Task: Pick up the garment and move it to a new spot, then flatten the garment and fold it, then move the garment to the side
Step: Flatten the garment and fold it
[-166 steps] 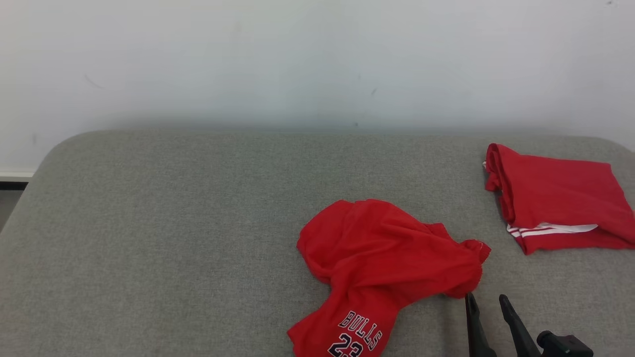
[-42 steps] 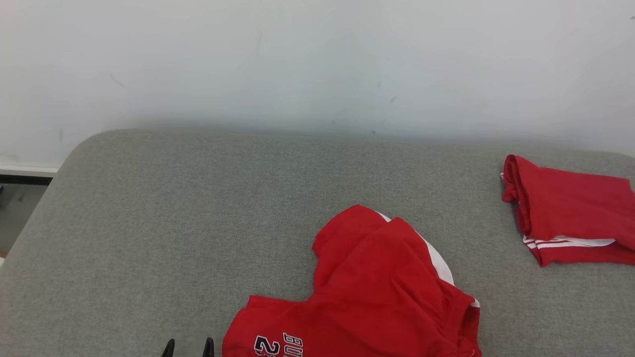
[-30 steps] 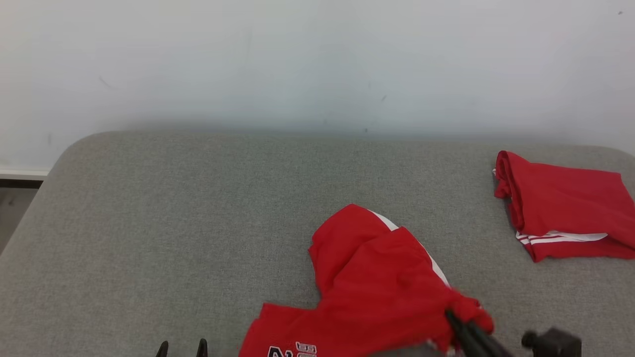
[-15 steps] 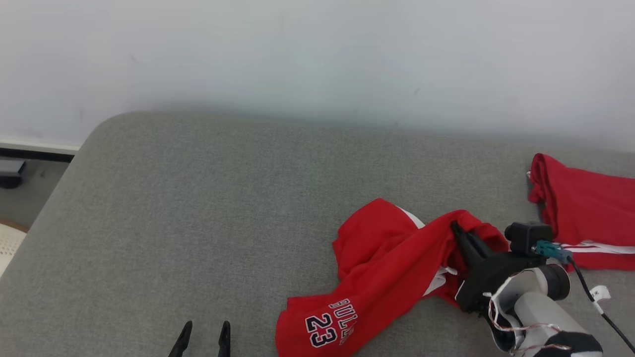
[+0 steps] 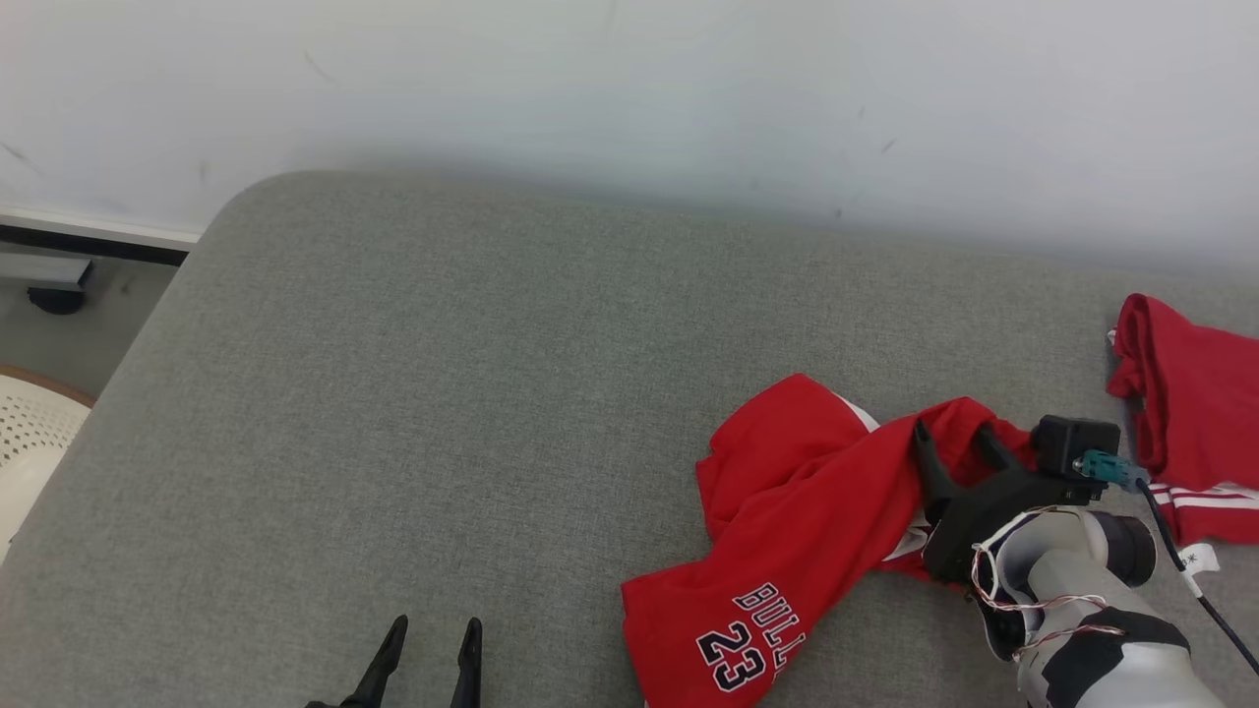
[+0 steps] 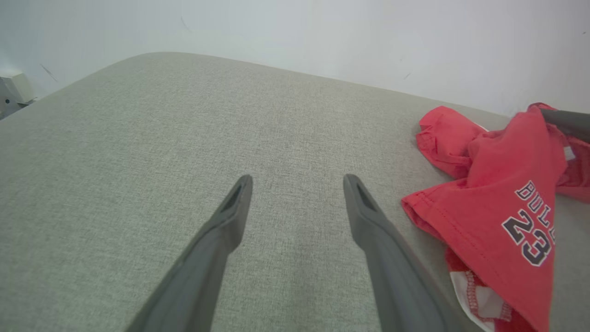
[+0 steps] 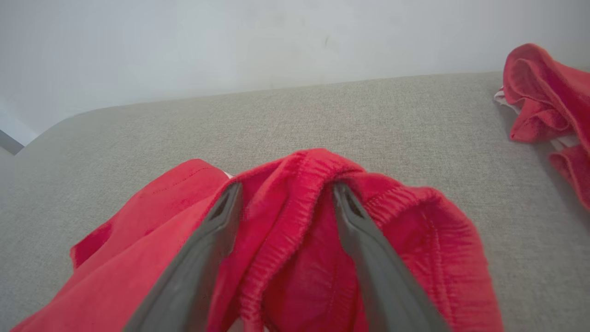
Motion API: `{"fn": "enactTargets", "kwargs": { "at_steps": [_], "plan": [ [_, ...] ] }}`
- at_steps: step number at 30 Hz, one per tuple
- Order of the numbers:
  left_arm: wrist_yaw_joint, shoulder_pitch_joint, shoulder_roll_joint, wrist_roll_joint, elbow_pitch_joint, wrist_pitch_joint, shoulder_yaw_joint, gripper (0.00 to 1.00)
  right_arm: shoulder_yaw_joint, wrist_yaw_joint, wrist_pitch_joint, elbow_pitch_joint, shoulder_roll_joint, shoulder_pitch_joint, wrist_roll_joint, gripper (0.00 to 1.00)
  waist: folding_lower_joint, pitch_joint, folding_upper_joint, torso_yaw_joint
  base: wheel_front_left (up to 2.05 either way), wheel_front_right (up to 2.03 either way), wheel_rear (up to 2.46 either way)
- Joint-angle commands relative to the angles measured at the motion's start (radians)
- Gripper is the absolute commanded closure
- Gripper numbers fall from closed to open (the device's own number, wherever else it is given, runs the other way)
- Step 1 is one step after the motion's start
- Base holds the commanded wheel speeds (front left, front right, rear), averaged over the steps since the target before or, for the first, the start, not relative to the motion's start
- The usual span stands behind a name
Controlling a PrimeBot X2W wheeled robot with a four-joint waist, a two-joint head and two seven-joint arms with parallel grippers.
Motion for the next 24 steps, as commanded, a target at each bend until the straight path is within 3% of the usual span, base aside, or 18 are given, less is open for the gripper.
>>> {"fn": "enactTargets", "kwargs": {
  "at_steps": [1, 5, 10, 18, 24],
  "plan": [
    [0.002, 0.001, 0.000, -0.003, 0.000, -0.002, 0.001, 0.00, 0.010, -0.002, -0.006, -0.012, -0.006, 0.005, -0.011, 0.00, -0.0002, -0.010, -0.0001, -0.007, 0.00, 0.00, 0.00],
    [0.002, 0.025, 0.001, 0.000, -0.002, -0.002, 0.015, 0.00, 0.011, -0.002, -0.009, -0.121, -0.054, 0.062, -0.055, 0.00, -0.0002, -0.036, -0.0001, -0.033, 0.00, 0.00, 0.00],
    [0.002, 0.050, 0.000, 0.005, -0.017, -0.002, 0.026, 0.00, -0.078, -0.002, -0.010, -0.330, -0.094, 0.211, -0.133, 0.00, -0.0002, -0.055, -0.0001, -0.067, 0.00, 0.00, 0.00],
    [0.002, 0.061, 0.000, -0.002, -0.035, -0.002, 0.019, 0.00, -0.145, -0.002, -0.009, -0.528, -0.072, 0.403, -0.212, 0.00, -0.0002, -0.049, -0.0001, -0.084, 0.00, 0.00, 0.00],
    [0.002, 0.065, 0.001, -0.006, -0.031, -0.002, 0.002, 0.00, -0.129, -0.002, -0.009, -0.572, -0.051, 0.449, -0.290, 0.00, -0.0002, -0.047, -0.0001, -0.085, 0.00, 0.00, 0.00]
  ]
}}
